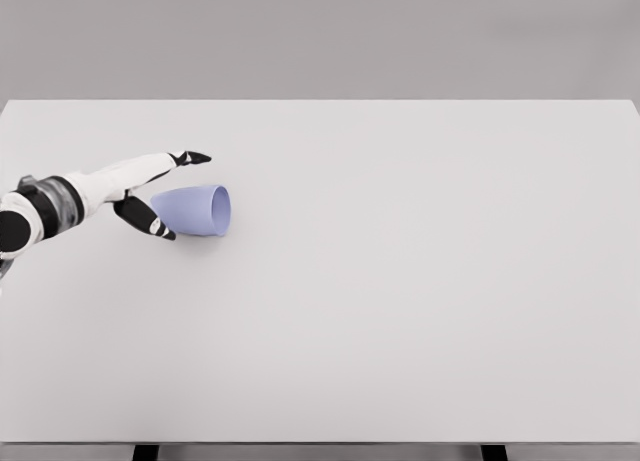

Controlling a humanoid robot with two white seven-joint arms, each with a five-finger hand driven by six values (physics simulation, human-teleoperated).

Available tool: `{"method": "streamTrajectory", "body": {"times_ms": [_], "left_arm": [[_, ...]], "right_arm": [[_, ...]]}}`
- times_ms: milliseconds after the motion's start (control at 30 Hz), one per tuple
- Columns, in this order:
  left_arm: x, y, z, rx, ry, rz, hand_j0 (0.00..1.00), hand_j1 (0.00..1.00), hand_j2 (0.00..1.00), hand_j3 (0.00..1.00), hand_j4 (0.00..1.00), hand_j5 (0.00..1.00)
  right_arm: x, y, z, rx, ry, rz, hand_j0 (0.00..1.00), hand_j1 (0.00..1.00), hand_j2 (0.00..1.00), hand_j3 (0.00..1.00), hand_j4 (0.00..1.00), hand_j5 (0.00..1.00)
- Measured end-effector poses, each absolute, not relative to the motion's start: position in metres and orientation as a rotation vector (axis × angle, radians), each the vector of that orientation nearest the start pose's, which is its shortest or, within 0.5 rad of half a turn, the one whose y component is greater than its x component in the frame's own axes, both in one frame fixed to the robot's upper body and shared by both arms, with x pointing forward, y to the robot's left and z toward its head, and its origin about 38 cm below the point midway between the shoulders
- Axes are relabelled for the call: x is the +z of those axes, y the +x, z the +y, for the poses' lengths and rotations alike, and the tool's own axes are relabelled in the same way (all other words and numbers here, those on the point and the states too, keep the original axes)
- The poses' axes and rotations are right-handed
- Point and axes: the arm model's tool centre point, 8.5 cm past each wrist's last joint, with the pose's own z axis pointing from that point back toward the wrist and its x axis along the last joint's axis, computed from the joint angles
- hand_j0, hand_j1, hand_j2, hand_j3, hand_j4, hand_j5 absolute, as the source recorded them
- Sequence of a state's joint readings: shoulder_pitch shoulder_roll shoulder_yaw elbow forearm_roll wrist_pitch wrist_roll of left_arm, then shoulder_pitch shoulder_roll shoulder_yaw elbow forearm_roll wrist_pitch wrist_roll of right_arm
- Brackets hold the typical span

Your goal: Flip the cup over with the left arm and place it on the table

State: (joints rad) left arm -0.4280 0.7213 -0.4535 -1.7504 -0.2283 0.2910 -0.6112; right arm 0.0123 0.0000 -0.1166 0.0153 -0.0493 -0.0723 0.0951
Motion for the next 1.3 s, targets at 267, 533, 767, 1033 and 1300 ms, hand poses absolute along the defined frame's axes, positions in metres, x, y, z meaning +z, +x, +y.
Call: {"method": "streamTrajectory", "body": {"times_ms": [267,533,767,1033,1300], "left_arm": [[0.187,0.421,0.266,-1.408,0.355,-1.153,1.00,1.00,1.00,1.00,1.00,1.00],[0.175,0.420,0.252,-1.442,0.386,-1.141,1.00,1.00,1.00,1.00,1.00,1.00],[0.171,0.421,0.252,-1.419,0.398,-1.109,1.00,1.00,1.00,1.00,1.00,1.00],[0.164,0.426,0.258,-1.401,0.401,-1.078,0.98,0.98,0.98,0.98,0.98,0.98],[0.165,0.428,0.253,-1.397,0.393,-1.091,0.97,0.97,0.97,0.97,0.97,0.97]], "right_arm": [[-0.262,-0.005,-0.264,-0.161,0.001,-0.059,1.00,1.00,1.00,1.00,1.00,1.00],[-0.262,-0.005,-0.264,-0.161,0.001,-0.060,1.00,1.00,1.00,1.00,1.00,1.00],[-0.262,-0.005,-0.264,-0.161,0.001,-0.059,1.00,1.00,1.00,1.00,1.00,1.00],[-0.262,-0.005,-0.264,-0.161,0.001,-0.060,1.00,1.00,1.00,1.00,1.00,1.00],[-0.262,-0.005,-0.264,-0.161,0.001,-0.060,1.00,1.00,1.00,1.00,1.00,1.00]]}}
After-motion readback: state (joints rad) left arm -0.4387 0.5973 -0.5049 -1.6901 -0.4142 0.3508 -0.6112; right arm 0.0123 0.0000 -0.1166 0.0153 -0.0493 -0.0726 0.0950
